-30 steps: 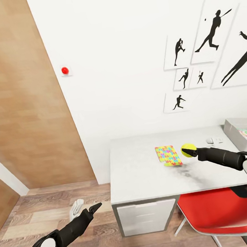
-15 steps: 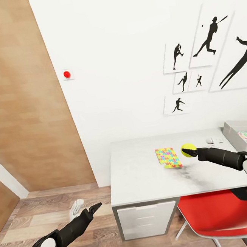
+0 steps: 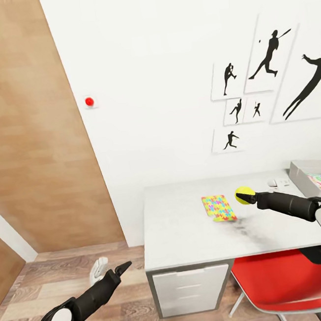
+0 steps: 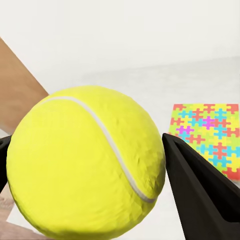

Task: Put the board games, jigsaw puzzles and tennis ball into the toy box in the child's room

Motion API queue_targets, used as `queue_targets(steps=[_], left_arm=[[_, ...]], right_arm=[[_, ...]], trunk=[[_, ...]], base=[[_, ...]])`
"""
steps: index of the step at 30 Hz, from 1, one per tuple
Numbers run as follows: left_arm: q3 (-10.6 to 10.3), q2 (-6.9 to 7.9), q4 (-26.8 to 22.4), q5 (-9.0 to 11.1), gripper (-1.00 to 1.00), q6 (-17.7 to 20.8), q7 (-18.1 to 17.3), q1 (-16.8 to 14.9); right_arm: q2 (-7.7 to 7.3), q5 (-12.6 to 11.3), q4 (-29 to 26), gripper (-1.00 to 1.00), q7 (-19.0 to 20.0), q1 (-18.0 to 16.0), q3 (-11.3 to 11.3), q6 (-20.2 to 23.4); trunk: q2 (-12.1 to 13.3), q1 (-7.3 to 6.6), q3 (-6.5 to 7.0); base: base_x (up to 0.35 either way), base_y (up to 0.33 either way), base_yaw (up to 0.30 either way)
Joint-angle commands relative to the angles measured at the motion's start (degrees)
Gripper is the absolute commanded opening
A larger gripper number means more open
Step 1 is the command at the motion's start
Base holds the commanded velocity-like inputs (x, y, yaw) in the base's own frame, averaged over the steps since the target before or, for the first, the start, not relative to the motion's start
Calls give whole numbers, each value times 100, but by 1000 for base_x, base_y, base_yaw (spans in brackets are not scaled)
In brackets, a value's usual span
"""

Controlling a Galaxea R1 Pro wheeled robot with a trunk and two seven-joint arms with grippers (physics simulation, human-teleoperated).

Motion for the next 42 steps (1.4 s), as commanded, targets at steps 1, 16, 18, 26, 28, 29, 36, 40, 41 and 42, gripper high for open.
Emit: queue_targets(steps=[1, 16, 18, 26, 28, 29, 36, 40, 41, 42], left_arm=[[28, -3, -3, -5, 100, 32, -31, -6], [93, -2, -32, -11, 100, 47, -71, -11], [89, -2, -36, -14, 100, 56, -68, -13], [53, -1, -80, -29, 100, 93, -98, -17], [48, -1, -84, -30, 100, 95, -101, -18], [38, 2, -89, -34, 100, 96, -101, -18], [18, 9, -78, -53, 100, 47, -92, -14], [18, -4, -73, -153, 100, 33, -85, -5], [19, -7, -73, -193, 100, 33, -87, -4], [19, -14, -76, -270, 100, 33, -89, -3]], right_arm=[[0, 11, -2, -100, 27, -6, -7, 31], [0, 11, -2, -100, 27, -6, -6, 31], [0, 11, -2, -100, 27, -6, -6, 31], [0, 11, -2, -100, 34, -6, -6, 31], [0, 11, -2, -100, 34, -6, -6, 31], [0, 11, -2, -100, 35, -6, -6, 29], [-14, 13, -2, -100, 413, -6, -36, 23], [-211, 13, -2, -100, 615, -6, -211, 22], [-220, 12, -2, -100, 619, -6, -220, 22], [-232, 12, -2, -100, 624, -6, -248, 22]], trunk=[[-12, 4, -2], [-12, 4, 139], [-12, 4, 158], [-12, 4, 228], [-12, 4, 240], [-12, 4, 244], [-12, 4, 268], [-12, 4, 272], [-12, 4, 273], [-12, 4, 273]], base=[[0, 0, 0], [0, 0, 0], [0, 0, 0], [0, 0, 0], [0, 0, 0], [0, 0, 0], [0, 0, 0], [0, -52, 0], [0, -224, 0], [0, -244, 0]])
